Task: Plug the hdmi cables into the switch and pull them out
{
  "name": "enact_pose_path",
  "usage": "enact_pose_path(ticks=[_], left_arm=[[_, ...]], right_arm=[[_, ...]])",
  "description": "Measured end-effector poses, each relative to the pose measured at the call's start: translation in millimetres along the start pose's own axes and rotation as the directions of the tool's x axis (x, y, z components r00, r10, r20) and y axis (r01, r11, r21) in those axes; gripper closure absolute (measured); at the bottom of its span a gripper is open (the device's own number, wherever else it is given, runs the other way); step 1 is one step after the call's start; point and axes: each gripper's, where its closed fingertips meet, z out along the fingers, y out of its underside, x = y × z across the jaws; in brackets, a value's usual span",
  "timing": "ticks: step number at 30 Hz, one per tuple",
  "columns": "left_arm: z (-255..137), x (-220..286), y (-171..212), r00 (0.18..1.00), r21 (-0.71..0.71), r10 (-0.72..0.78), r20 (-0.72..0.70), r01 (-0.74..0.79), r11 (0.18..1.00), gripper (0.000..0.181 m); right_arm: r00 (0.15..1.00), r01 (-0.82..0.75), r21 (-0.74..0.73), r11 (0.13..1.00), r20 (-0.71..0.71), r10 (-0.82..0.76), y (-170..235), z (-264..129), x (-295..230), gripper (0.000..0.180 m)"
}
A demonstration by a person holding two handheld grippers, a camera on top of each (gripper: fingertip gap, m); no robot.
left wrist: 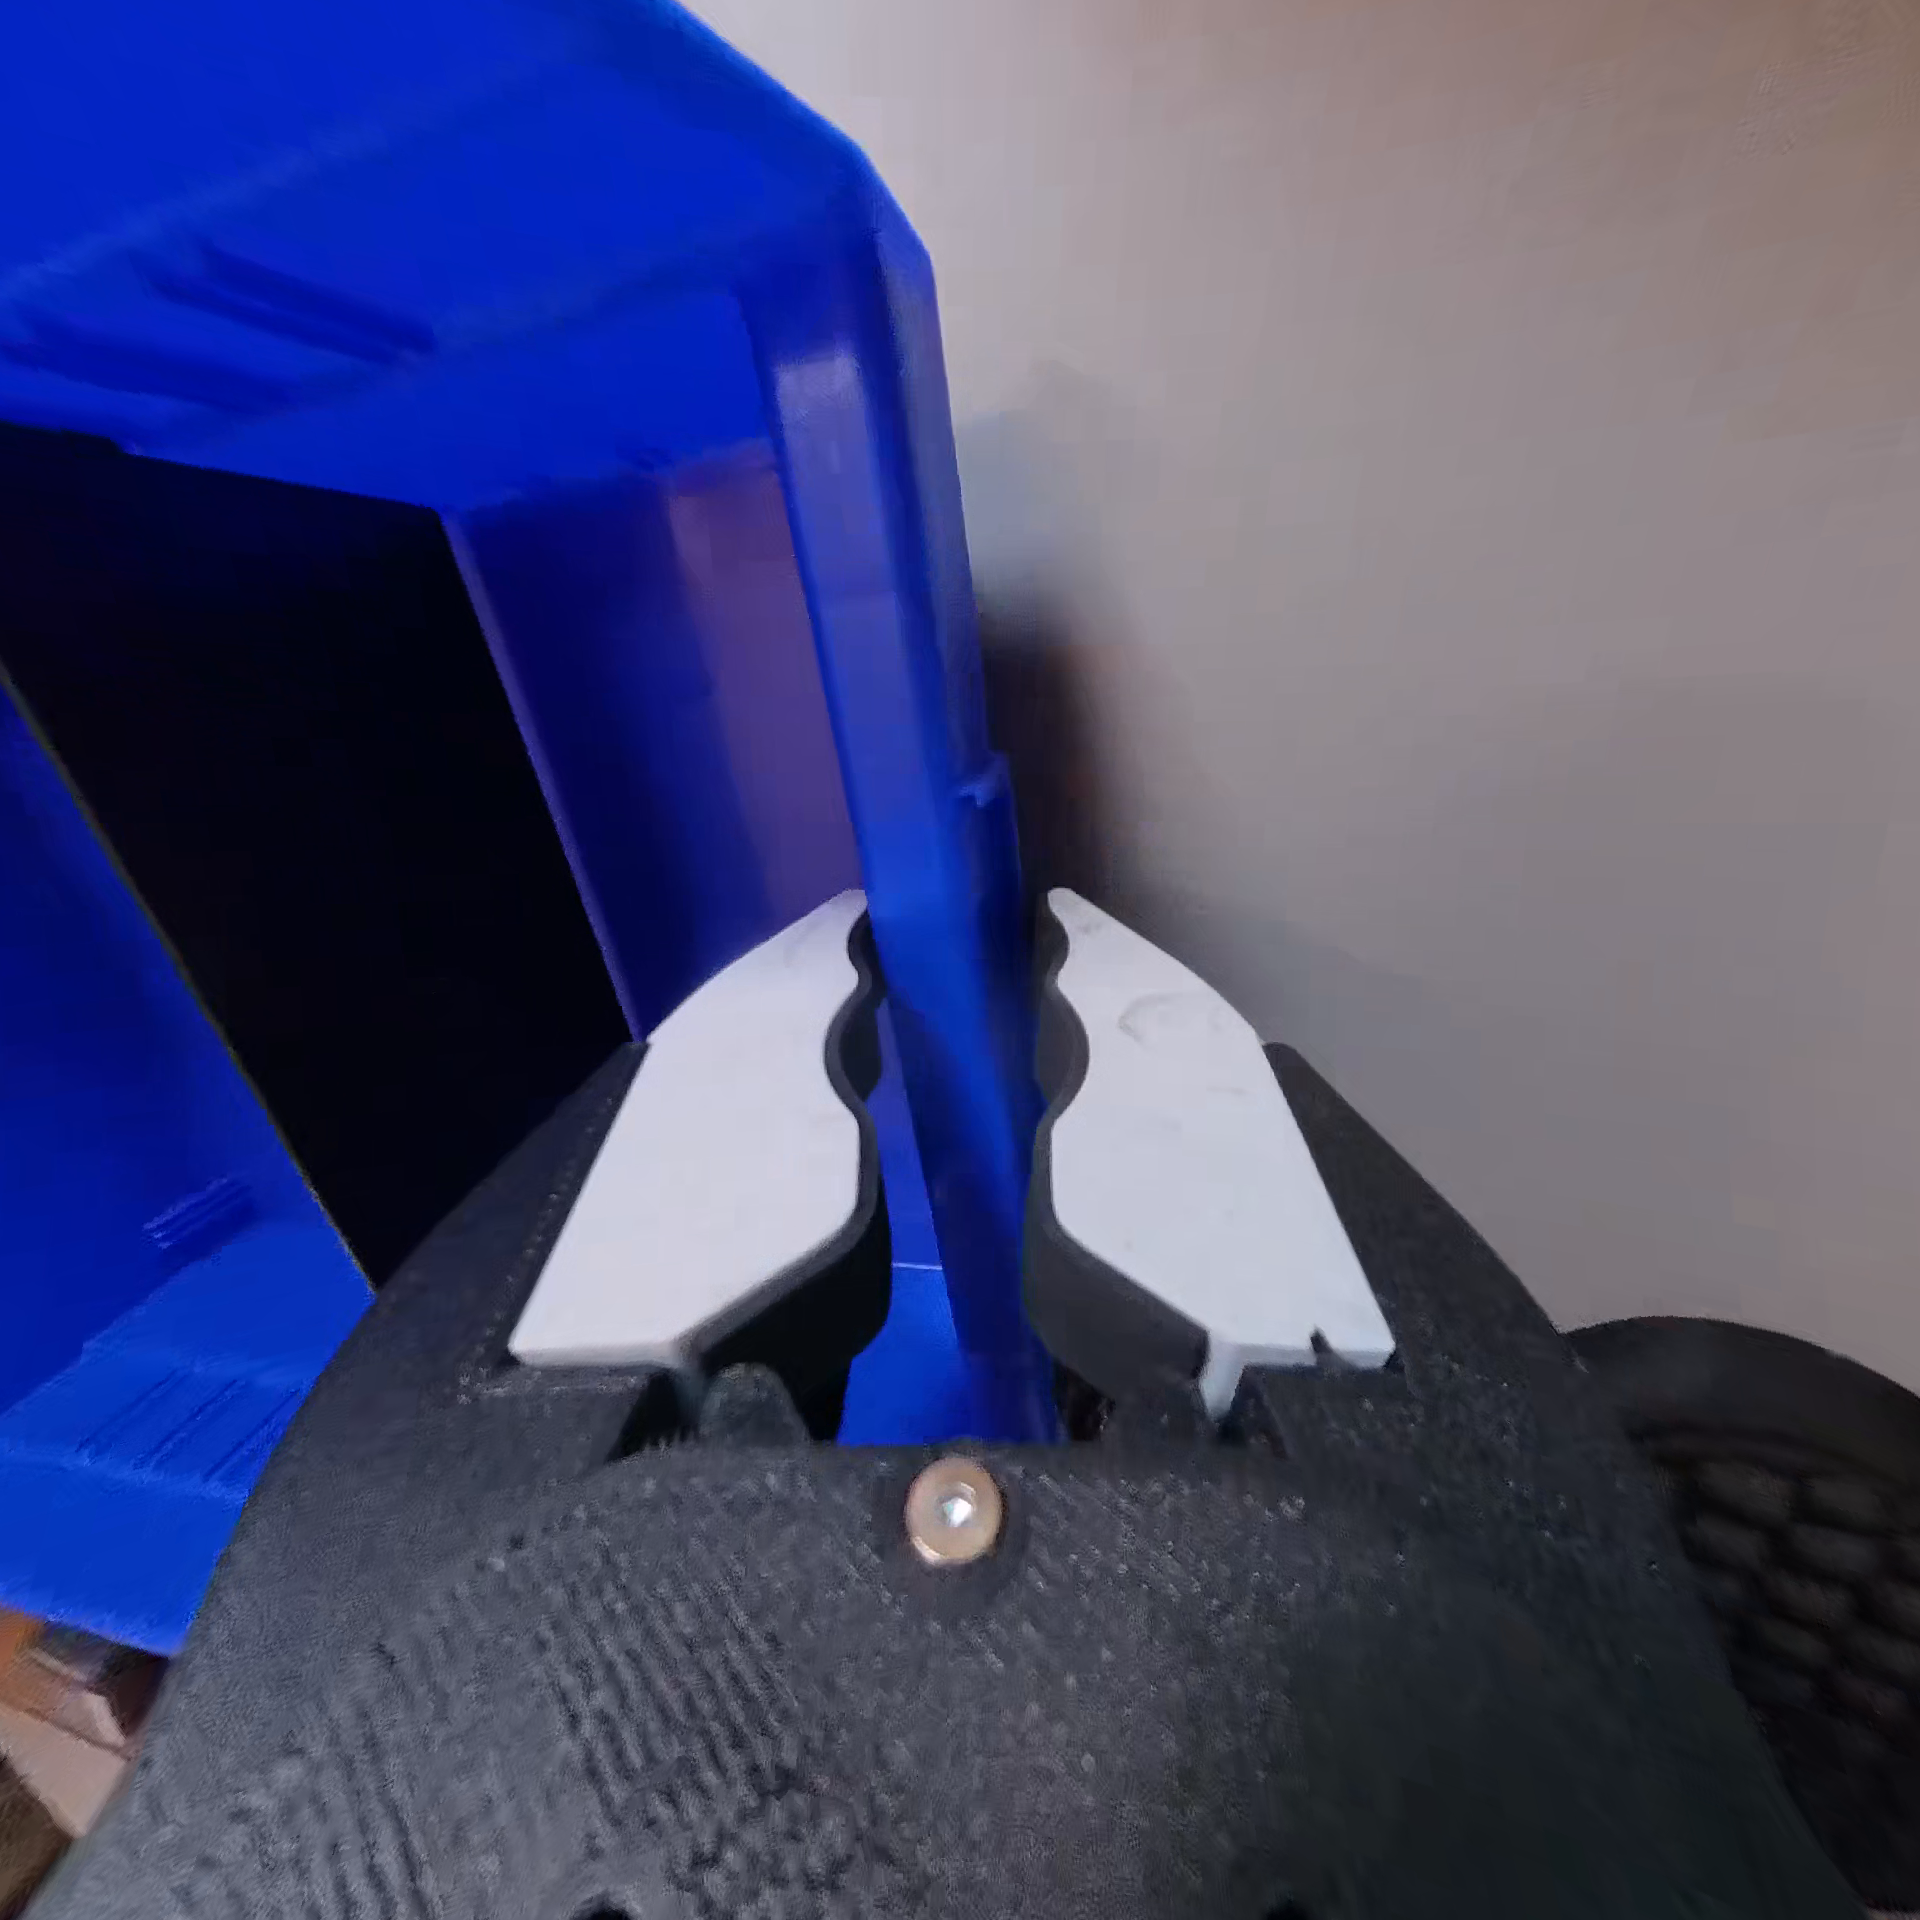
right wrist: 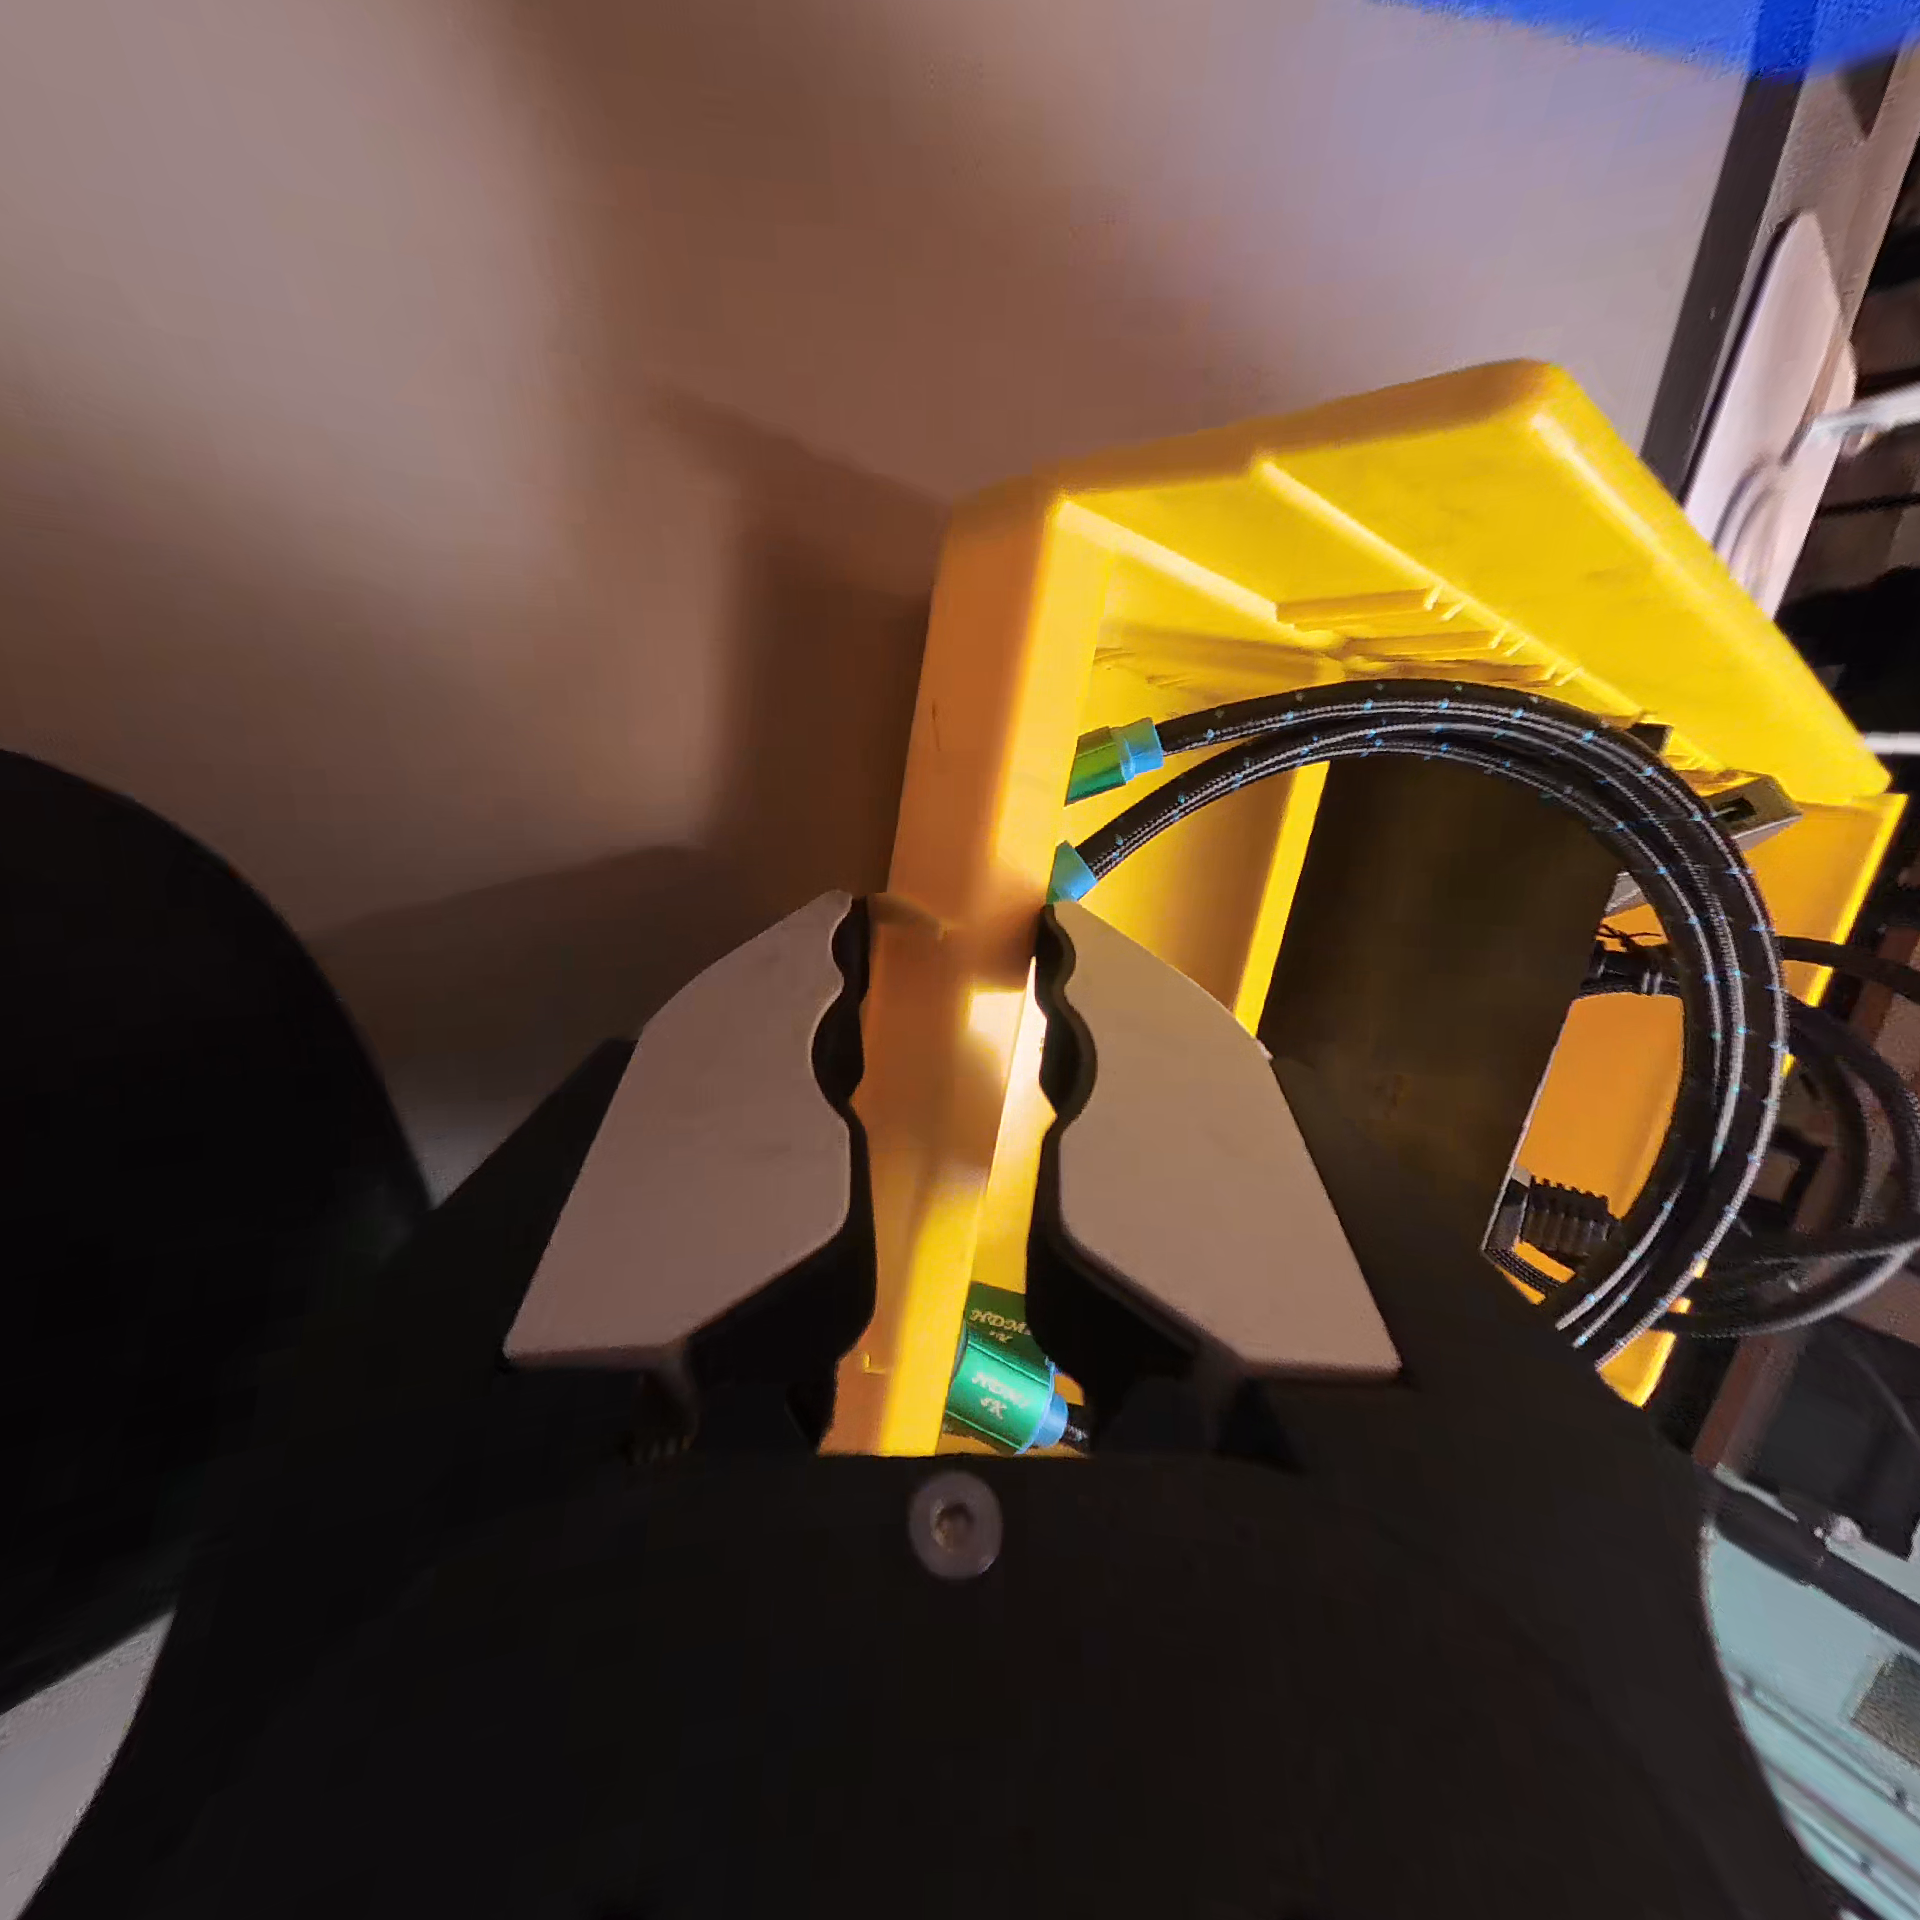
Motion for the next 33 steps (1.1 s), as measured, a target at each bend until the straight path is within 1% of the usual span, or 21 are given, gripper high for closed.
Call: enact_pose_path(ticks=[2, 3, 4, 5, 7, 8, 9, 10, 11, 12, 14, 15, 17, 20, 22, 23, 24, 25, 27, 31, 33], left_arm=[[-0.1, 6.4, -12.9, 0.996, 0.013, 0.092, 0.012, -0.092, 0.996, 0.154], [0.4, 7.7, -19.7, 0.992, 0.025, 0.127, 0.02, -0.127, 0.992, 0.153], [1.0, 8.5, -26.8, 0.985, 0.045, 0.169, 0.028, -0.171, 0.984, 0.153], [1.3, 9.1, -33.6, 0.977, 0.071, 0.21, 0.039, -0.213, 0.975, 0.153], [-0.4, 5.7, -44.3, 0.968, 0.11, 0.231, 0.092, -0.241, 0.964, 0.152], [-4.9, 2.6, -49.2, 0.968, 0.139, 0.213, 0.131, -0.231, 0.963, 0.152], [-13.5, 1.5, -55.7, 0.974, 0.2, 0.163, 0.155, -0.193, 0.961, 0.15], [-26.9, 3.6, -64.7, 0.983, 0.3, 0.092, 0.156, -0.136, 0.944, 0.148], [-43.3, 8.8, -75.2, 0.991, 0.423, 0.017, 0.135, -0.073, 0.903, 0.147], [-59.9, 18.3, -85.9, 0.996, 0.542, -0.05, 0.079, -0.001, 0.841, 0.146], [-85.9, 46.6, -107.2, 0.983, 0.71, -0.143, -0.117, 0.183, 0.68, 0.138], [-91.9, 60.9, -116.7, 0.963, 0.744, -0.17, -0.21, 0.27, 0.61, 0.135], [-90.3, 83.9, -134.8, 0.925, 0.769, -0.229, -0.303, 0.379, 0.515, 0.123], [-77.3, 99.9, -161.3, 0.876, 0.786, -0.36, -0.322, 0.459, 0.414, 0.112], [-74.3, 96.8, -176.9, 0.826, 0.804, -0.455, -0.334, 0.502, 0.32, 0.111], [-70.3, 92.9, -182.8, 0.799, 0.805, -0.501, -0.331, 0.517, 0.292, 0.112], [-64.1, 87.6, -186.5, 0.78, 0.808, -0.547, -0.304, 0.515, 0.287, 0.116], [-58.2, 86.0, -190.7, 0.771, 0.805, -0.567, -0.29, 0.517, 0.29, 0.124], [-50.9, 84.1, -195.5, 0.749, 0.804, -0.608, -0.262, 0.518, 0.293, 0.144], [-56.3, 75.2, -196.0, 0.76, 0.846, -0.639, -0.123, 0.417, 0.333, 0.155], [-62.1, 74.2, -197.6, 0.765, 0.851, -0.635, -0.108, 0.401, 0.338, 0.157]], right_arm=[[1.0, 0.002, 0.019, 1.0, -0.02, -0.001, -12.0, -6.9, -10.5, 0.149], [0.999, -0.026, 0.031, 0.999, -0.037, 0.027, -18.3, -12.5, -14.2, 0.149], [0.995, -0.083, 0.07, 0.994, -0.048, 0.087, -27.6, -21.3, -16.8, 0.148], [0.984, -0.165, 0.134, 0.977, -0.039, 0.172, -38.7, -33.8, -19.2, 0.142], [0.928, -0.345, 0.259, 0.902, -0.051, 0.37, -49.4, -65.7, -12.8, 0.139], [0.878, -0.428, 0.313, 0.848, -0.076, 0.472, -44.9, -82.5, -6.0, 0.139], [0.809, -0.511, 0.358, 0.781, -0.106, 0.578, -32.8, -98.6, 0.8, 0.14], [0.717, -0.592, 0.394, 0.703, -0.139, 0.683, -13.7, -112.3, 6.3, 0.143], [0.615, -0.659, 0.427, 0.619, -0.169, 0.77, 9.5, -123.1, 9.0, 0.144], [0.505, -0.711, 0.462, 0.53, -0.19, 0.842, 33.7, -130.9, 9.3, 0.144], [0.308, -0.773, 0.527, 0.354, -0.177, 0.935, 71.1, -136.3, 3.3, 0.142], [0.237, -0.783, 0.55, 0.291, -0.168, 0.957, 82.8, -134.5, -0.2, 0.141], [0.15, -0.785, 0.578, 0.224, -0.174, 0.973, 95.8, -124.5, -3.0, 0.139], [0.091, -0.8, 0.577, 0.165, -0.156, 0.984, 99.3, -98.9, 2.7, 0.134], [0.068, -0.815, 0.564, 0.135, -0.138, 0.988, 97.9, -82.5, 9.1, 0.132], [0.058, -0.817, 0.565, 0.12, -0.127, 0.99, 96.9, -76.5, 12.9, 0.134], [0.049, -0.812, 0.572, 0.115, -0.129, 0.99, 97.2, -72.7, 16.6, 0.141], [0.035, -0.808, 0.576, 0.124, -0.164, 0.986, 101.2, -71.1, 19.3, 0.15], [0.024, -0.807, 0.563, 0.178, -0.27, 0.963, 112.9, -72.0, 20.2, 0.175], [0.031, -0.798, 0.562, 0.215, -0.318, 0.947, 110.7, -80.0, 19.3, 0.176], [0.011, -0.794, 0.574, 0.2, -0.315, 0.949, 109.4, -87.9, 18.5, 0.176]])
